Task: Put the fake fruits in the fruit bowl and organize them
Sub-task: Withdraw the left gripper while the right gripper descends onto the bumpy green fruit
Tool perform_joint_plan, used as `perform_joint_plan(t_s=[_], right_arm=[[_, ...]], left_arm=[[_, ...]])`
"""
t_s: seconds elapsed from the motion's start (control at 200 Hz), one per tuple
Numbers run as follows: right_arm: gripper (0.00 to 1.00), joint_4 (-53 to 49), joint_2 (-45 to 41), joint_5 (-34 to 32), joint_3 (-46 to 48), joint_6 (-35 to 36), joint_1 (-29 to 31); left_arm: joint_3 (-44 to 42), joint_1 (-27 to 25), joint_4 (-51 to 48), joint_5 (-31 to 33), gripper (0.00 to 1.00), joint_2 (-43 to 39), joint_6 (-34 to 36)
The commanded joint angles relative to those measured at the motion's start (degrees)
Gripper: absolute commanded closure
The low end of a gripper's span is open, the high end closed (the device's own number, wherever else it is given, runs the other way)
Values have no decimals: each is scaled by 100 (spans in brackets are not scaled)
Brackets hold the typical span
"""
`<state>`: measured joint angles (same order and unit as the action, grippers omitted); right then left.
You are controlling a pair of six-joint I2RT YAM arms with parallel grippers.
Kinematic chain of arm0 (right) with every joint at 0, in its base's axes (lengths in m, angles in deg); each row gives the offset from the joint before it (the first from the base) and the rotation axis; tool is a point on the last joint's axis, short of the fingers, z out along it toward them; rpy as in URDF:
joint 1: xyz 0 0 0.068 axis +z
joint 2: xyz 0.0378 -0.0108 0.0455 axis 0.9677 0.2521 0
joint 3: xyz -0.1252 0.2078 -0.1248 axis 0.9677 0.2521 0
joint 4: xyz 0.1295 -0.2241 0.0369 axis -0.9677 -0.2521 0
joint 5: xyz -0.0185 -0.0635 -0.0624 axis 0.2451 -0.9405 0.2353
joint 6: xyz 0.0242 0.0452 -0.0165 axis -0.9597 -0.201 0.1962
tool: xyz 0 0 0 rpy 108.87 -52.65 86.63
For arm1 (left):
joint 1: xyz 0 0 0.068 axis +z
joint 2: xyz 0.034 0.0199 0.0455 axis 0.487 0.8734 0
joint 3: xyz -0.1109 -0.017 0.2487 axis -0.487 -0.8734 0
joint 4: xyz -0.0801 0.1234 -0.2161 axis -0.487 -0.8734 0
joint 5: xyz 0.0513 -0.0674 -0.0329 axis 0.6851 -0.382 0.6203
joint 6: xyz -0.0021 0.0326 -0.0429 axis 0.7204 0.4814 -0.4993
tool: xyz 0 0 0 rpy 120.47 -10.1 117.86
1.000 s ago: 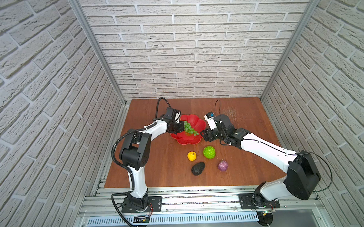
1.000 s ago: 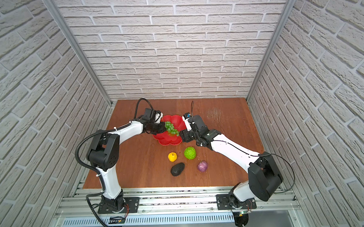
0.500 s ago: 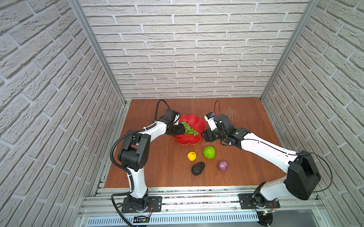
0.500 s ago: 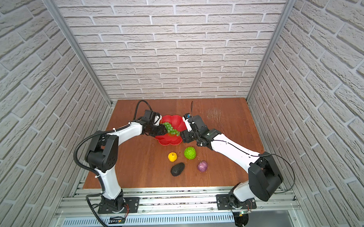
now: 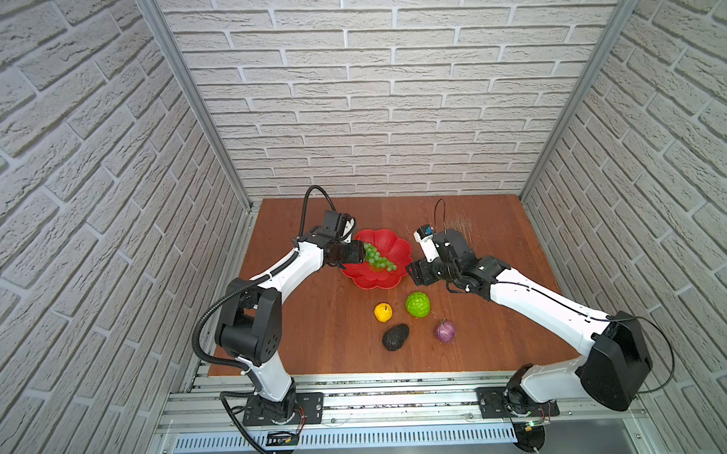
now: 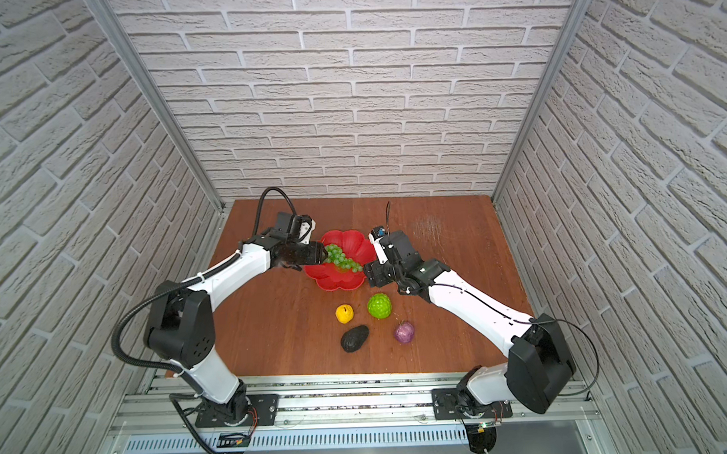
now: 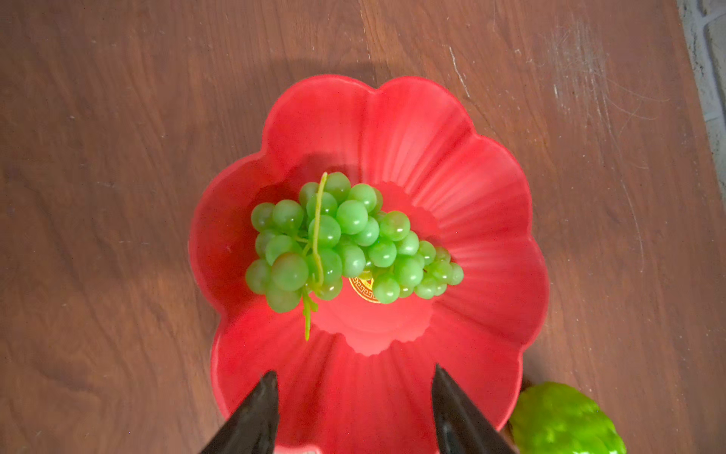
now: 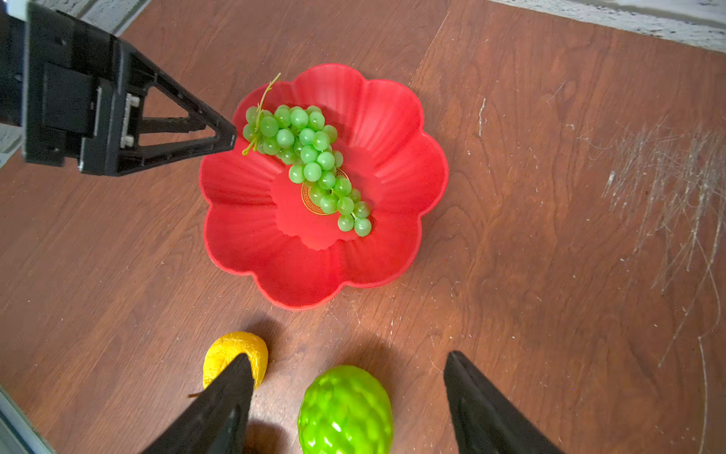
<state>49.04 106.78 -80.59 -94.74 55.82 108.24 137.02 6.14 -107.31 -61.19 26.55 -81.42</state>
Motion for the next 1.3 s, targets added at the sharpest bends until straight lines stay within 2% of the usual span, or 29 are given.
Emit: perform_joint_plan(t_s=[0.0,0.255,0.46,0.575,0.78,1.09,1.295], right_arm=[[20,-93,-349,-123,85,47,11],[18,-889,-406,-192,176,-174,202],[7,-1338,-344,-562,454,-654,661],[2,-1393,-69,-406,455,-652,678],[2,-1205,727,-6,299,-580,680],[5,-958,1323,-201,277,-415,680],[11,-863,1647,-224,158,-350,680]], left_arm=[[-238,-88,-230,195,38,-444,86],[-1256,-324,-159,675,38,-1631,-137],[-2140,-463,12,866,38,-2689,-644],[-2440,-483,171,915,38,-3009,-825],[-2718,-494,404,733,38,-3270,-866],[-3216,-508,389,829,38,-3885,-1073],[-3209,-503,333,827,38,-3894,-1068]])
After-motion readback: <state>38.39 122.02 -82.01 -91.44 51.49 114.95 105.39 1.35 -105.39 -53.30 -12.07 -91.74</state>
